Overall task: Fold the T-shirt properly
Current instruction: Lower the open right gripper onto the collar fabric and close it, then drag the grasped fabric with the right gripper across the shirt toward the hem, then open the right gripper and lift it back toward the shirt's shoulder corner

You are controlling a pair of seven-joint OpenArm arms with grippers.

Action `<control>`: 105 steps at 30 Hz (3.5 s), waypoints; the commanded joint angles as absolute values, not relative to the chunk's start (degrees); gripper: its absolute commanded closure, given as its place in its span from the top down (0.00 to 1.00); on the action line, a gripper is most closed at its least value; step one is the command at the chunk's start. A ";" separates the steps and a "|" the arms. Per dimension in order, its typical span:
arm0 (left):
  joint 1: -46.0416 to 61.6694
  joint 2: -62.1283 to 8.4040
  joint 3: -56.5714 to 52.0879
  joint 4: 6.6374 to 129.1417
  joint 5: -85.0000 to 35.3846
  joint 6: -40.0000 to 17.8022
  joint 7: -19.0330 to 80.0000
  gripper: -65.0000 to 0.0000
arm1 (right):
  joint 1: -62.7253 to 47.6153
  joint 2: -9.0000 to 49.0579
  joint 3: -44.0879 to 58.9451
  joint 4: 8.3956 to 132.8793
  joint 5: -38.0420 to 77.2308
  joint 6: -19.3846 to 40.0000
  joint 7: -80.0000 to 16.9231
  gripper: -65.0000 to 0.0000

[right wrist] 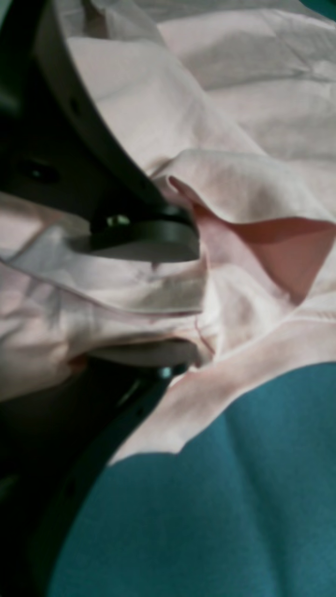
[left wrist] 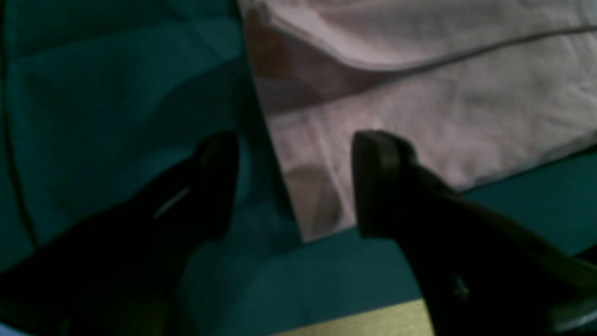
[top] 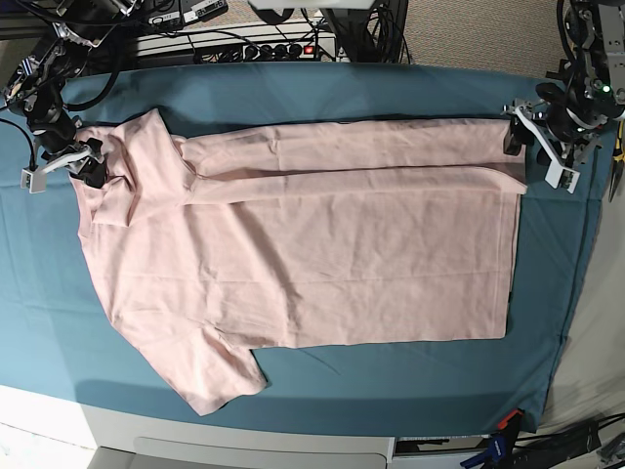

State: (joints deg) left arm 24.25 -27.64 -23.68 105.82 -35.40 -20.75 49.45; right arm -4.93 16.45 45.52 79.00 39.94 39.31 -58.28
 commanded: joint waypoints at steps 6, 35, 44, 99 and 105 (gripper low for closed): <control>24.12 -28.53 -24.16 106.61 -35.97 -20.75 48.47 0.59 | -4.45 17.63 45.69 79.77 43.07 40.00 -57.60 0.42; 24.12 -28.53 -24.16 106.61 -35.99 -20.75 48.45 0.59 | 1.04 17.58 45.69 79.77 63.33 40.00 -64.03 0.00; 24.12 -28.56 -24.16 106.61 -35.99 -20.73 48.45 0.59 | 8.62 14.41 42.15 79.75 47.35 40.00 -53.25 0.00; 24.12 -28.53 -24.16 106.61 -35.97 -20.75 48.45 0.59 | 16.16 8.43 13.54 79.75 2.48 11.14 -32.77 0.00; 24.12 -28.53 -24.16 106.61 -35.97 -20.75 48.45 0.59 | 16.16 8.56 13.56 79.75 0.93 11.14 -33.15 0.38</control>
State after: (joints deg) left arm 24.25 -27.64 -23.68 105.82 -35.38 -20.75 49.45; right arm 14.61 7.77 13.43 78.74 1.06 11.42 -34.33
